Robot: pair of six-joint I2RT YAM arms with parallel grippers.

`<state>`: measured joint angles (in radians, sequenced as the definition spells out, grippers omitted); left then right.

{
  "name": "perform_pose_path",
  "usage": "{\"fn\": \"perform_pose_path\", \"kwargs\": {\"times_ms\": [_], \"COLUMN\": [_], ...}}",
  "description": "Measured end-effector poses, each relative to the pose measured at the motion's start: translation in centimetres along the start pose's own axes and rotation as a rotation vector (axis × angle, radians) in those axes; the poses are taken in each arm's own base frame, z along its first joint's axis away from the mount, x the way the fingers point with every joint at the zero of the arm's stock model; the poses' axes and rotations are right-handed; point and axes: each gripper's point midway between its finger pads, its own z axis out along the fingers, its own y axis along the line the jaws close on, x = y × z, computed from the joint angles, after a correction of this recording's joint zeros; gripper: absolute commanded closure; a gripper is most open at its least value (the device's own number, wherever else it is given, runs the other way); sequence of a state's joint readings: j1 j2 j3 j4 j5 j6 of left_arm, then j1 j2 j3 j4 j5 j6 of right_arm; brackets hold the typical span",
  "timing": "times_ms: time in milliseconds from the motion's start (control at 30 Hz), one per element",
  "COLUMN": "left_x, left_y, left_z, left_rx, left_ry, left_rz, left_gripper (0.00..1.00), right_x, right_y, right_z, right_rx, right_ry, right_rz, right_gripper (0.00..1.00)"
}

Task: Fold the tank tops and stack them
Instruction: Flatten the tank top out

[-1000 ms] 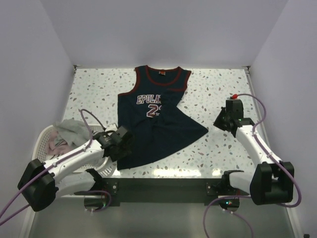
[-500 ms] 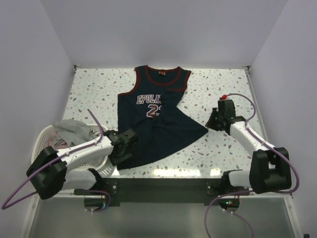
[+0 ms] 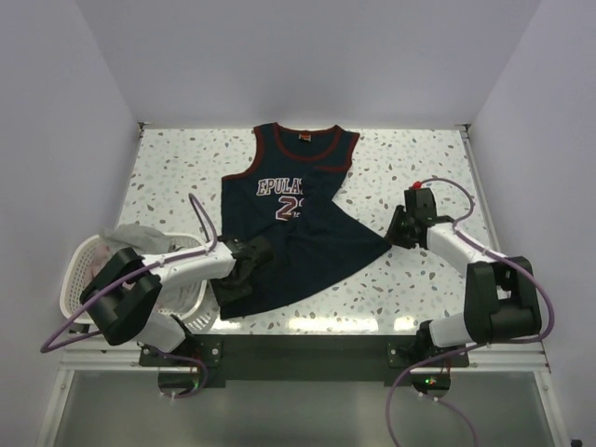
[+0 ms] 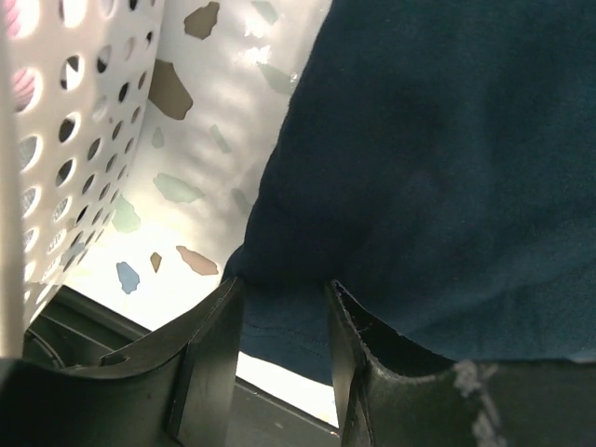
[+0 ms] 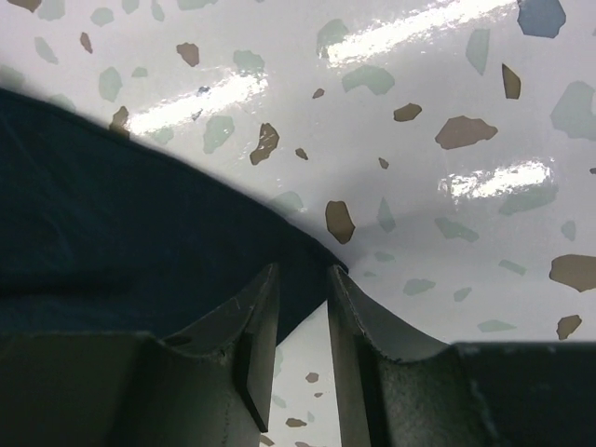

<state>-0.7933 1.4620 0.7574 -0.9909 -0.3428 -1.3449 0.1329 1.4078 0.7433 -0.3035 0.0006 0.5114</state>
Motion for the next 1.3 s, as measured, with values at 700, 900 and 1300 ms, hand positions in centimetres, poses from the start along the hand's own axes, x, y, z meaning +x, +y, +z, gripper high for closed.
{"fn": "perform_pose_path", "kwargs": {"times_ms": [700,900,1300], "left_x": [-4.6,-5.5,-5.0], "left_y": [-2.3,-4.2,-8.0], "left_z": [0.9,0.8,-0.7], "left_rx": [0.076,0.153,0.405], "left_ry": [-0.018,-0.048,-0.084], "left_rz": [0.092,0.114,0.147], "left_gripper": [0.56,0.56,0.37], "right_x": [0.2,-0.9,-6.9], "right_y": [1.3,-0.3,-4.8], "right_z": [3.4,2.7,1.3], "right_rx": [0.077,0.149,0.218], "right_ry": [0.009,0.009,-0.071], "right_rz": [-0.079,-0.051,0.113], "right_gripper": [1.0,1.0,0.92]}}
